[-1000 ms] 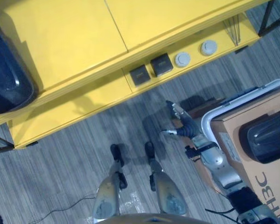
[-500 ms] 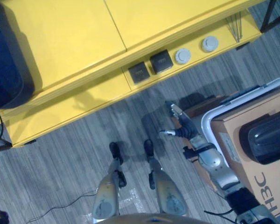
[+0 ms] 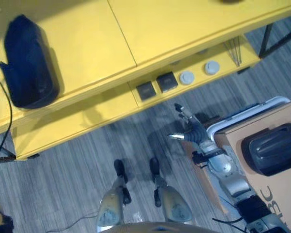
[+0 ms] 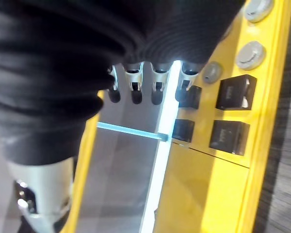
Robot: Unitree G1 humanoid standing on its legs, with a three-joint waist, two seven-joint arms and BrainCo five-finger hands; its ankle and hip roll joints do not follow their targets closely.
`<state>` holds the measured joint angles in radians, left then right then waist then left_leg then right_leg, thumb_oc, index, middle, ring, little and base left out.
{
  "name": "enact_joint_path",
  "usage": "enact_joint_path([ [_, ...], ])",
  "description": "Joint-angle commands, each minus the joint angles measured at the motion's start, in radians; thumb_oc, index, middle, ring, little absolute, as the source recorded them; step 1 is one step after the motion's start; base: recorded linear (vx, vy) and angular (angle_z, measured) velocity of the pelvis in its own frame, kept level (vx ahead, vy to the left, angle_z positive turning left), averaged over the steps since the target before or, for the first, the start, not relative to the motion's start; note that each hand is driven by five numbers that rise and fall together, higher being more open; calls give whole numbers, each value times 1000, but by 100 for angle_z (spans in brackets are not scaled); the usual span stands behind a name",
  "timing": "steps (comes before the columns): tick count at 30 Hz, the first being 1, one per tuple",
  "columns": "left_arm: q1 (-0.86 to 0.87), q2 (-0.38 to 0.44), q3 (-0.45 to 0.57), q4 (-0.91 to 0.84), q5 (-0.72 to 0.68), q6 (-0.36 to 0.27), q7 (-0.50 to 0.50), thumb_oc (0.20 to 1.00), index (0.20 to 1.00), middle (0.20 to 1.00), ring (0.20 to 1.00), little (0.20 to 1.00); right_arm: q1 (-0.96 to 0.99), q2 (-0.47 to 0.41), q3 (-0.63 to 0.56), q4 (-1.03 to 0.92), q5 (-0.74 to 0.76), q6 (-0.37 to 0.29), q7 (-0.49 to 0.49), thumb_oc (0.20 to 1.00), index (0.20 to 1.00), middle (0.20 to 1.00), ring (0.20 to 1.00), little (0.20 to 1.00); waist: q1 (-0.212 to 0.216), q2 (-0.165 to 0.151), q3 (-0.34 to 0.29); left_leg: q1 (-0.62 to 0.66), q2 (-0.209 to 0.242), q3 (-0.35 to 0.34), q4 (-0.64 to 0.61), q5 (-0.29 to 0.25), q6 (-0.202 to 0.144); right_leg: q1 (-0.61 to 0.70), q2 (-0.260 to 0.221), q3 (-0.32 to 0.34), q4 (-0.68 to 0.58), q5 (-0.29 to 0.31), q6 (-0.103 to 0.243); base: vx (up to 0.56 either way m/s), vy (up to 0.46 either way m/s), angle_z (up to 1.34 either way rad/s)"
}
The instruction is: Move parts from the plastic box to the shelf.
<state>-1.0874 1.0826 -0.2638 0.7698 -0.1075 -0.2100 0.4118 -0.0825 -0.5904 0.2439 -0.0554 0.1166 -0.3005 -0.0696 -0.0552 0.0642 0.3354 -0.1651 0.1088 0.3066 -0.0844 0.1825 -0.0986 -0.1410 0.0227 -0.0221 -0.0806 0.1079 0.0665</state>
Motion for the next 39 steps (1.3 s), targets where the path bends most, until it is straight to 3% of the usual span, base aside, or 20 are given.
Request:
enact_joint_path([
  [1, 118, -58, 84, -111, 12, -87, 100, 1000, 1000, 1000, 1000, 1000, 77, 4, -57, -108, -14, -74, -3, 1000, 1000, 1000, 1000, 1000, 41, 10, -189, 165, 5, 22, 23, -206, -60, 31, -80, -17, 126, -180, 188, 17, -9, 8],
  [4, 231, -92, 150, -246, 36, -103, 111, 1000, 1000, 1000, 1000, 1000, 52, -1, -70, -135, -20, -73, -2, 1000, 1000, 1000, 1000, 1000, 54, 3, -215, 194, 0, 18, 30, -216, -55, 64, -87, -22, 133, -186, 185, 21, -15, 6],
  [6, 440, -182, 267, -485, 60, -143, 115, 1000, 1000, 1000, 1000, 1000, 16, 22, -80, -128, 4, -59, 17, 1000, 1000, 1000, 1000, 1000, 88, -17, -245, 228, -6, -4, 42, -238, -43, 107, -94, -25, 143, -201, 177, 27, -30, 9],
  [9, 633, -291, 346, -666, 88, -171, 87, 1000, 1000, 1000, 1000, 1000, -27, 14, -60, -92, -10, -34, 36, 1000, 1000, 1000, 1000, 1000, 119, -34, -273, 263, -10, -21, 45, -255, -33, 154, -101, -32, 142, -214, 171, 57, -41, 24],
  [12, 732, -424, 347, -764, 70, -187, 52, 1000, 1000, 1000, 1000, 1000, -83, 30, -20, 6, 24, -9, 40, 1000, 1000, 1000, 1000, 1000, 155, -52, -287, 298, -16, -42, 43, -267, -26, 203, -106, -42, 134, -221, 164, 55, -49, 36],
  [13, 739, -426, 352, -770, 70, -184, 50, 1000, 1000, 1000, 1000, 1000, -84, 28, -16, 9, 25, -10, 40, 1000, 1000, 1000, 1000, 1000, 152, -50, -285, 302, -17, -43, 42, -268, -26, 208, -106, -43, 132, -221, 164, 70, -40, 49],
  [14, 798, -504, 341, -813, 70, -190, 39, 1000, 1000, 1000, 1000, 1000, -110, 45, -1, 60, 53, 3, 44, 1000, 1000, 1000, 1000, 1000, 176, -62, -288, 313, -20, -55, 42, -273, -22, 226, -111, -48, 129, -223, 160, 38, -19, 53],
  [15, 804, -506, 345, -819, 70, -188, 38, 1000, 1000, 1000, 1000, 1000, -111, 44, 2, 63, 53, 1, 44, 1000, 1000, 1000, 1000, 1000, 173, -61, -288, 315, -20, -56, 42, -273, -22, 229, -111, -49, 128, -223, 160, 13, -35, 47],
  [16, 845, -543, 343, -843, 67, -192, 24, 1000, 1000, 1000, 1000, 1000, -117, 51, 3, 73, 62, 7, 42, 821, 821, 821, 821, 821, 184, -66, -285, 308, -21, -61, 45, -266, -20, 228, -112, -49, 126, -216, 156, 13, -29, 46],
  [17, 929, -594, 333, -878, 72, -184, 2, 1000, 1000, 1000, 1000, 1000, -127, 67, 18, 86, 74, 16, 45, 200, 200, 200, 200, 200, 202, -71, -280, 311, -24, -74, 45, -273, -18, 235, -115, -56, 121, -220, 153, -10, -42, 39],
  [21, 1063, -631, 340, -899, 61, -186, -36, 1000, 1000, 1000, 1000, 1000, -152, 104, 49, 110, 105, 22, 45, 200, 200, 200, 200, 200, 241, -79, -261, 299, -25, -90, 48, -266, -18, 229, -118, -62, 118, -216, 150, 18, -30, 27],
  [24, 1163, -697, 323, -842, -57, -170, -98, 1000, 1000, 1000, 1000, 1000, -177, 117, 82, 124, 117, 38, 53, 200, 200, 200, 200, 200, 291, -83, -228, 267, -25, -113, 54, -251, -16, 208, -122, -72, 114, -205, 146, -25, -31, 28],
  [32, 1191, -607, 296, -788, 29, -159, -126, 1000, 1000, 1000, 1000, 1000, -238, 134, 146, 105, 161, 35, 98, 200, 200, 200, 200, 200, 337, -65, -187, 187, -23, -147, 45, -225, -24, 143, -134, -105, 107, -192, 152, -33, -4, 19],
  [39, 1164, -625, 237, -759, -27, -172, -125, 1000, 1000, 1000, 1000, 1000, -355, 195, 229, 138, 201, 33, 101, 200, 200, 200, 200, 200, 359, -42, -167, 132, -33, -155, 41, -206, -24, 88, -141, -114, 99, -171, 160, -15, 23, 12],
])
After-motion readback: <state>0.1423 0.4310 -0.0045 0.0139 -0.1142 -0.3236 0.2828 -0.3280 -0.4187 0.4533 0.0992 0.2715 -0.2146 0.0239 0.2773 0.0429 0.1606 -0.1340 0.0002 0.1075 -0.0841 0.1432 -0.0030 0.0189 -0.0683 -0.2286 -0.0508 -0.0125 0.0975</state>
